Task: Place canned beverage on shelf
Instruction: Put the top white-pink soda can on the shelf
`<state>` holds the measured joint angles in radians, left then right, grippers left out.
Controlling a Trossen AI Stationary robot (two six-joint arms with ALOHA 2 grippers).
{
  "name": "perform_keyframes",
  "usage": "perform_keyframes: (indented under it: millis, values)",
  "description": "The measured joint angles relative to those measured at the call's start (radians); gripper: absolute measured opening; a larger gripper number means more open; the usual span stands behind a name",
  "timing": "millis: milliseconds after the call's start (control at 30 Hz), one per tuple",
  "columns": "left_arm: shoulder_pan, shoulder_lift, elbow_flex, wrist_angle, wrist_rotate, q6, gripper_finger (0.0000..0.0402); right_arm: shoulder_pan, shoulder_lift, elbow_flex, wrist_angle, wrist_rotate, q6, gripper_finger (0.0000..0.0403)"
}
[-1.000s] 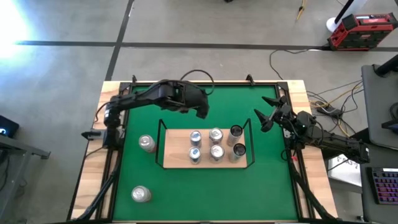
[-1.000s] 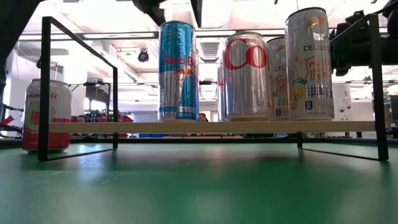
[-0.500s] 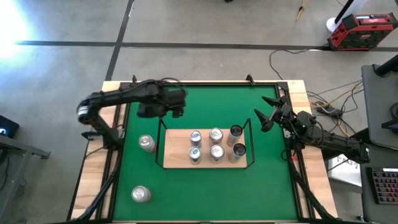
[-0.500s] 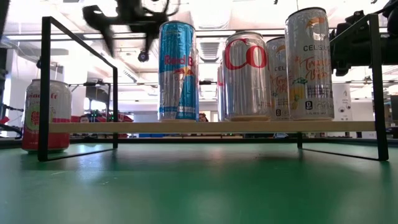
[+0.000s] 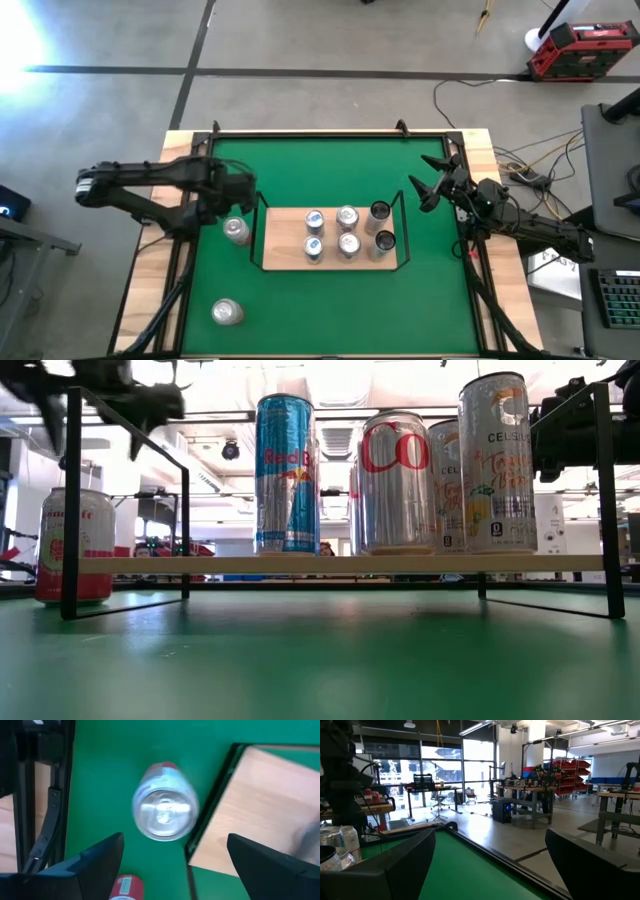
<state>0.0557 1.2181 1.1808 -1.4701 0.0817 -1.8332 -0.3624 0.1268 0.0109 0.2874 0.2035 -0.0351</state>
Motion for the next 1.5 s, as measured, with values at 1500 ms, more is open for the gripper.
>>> perform_keyframes:
  millis: [1500]
  values:
    - [-0.098,-0.009,-0.239,0.202,-0.070,-0.031,0.0339,0.000,0.000,0.000,0.000,0.000,-0.001,0.0368]
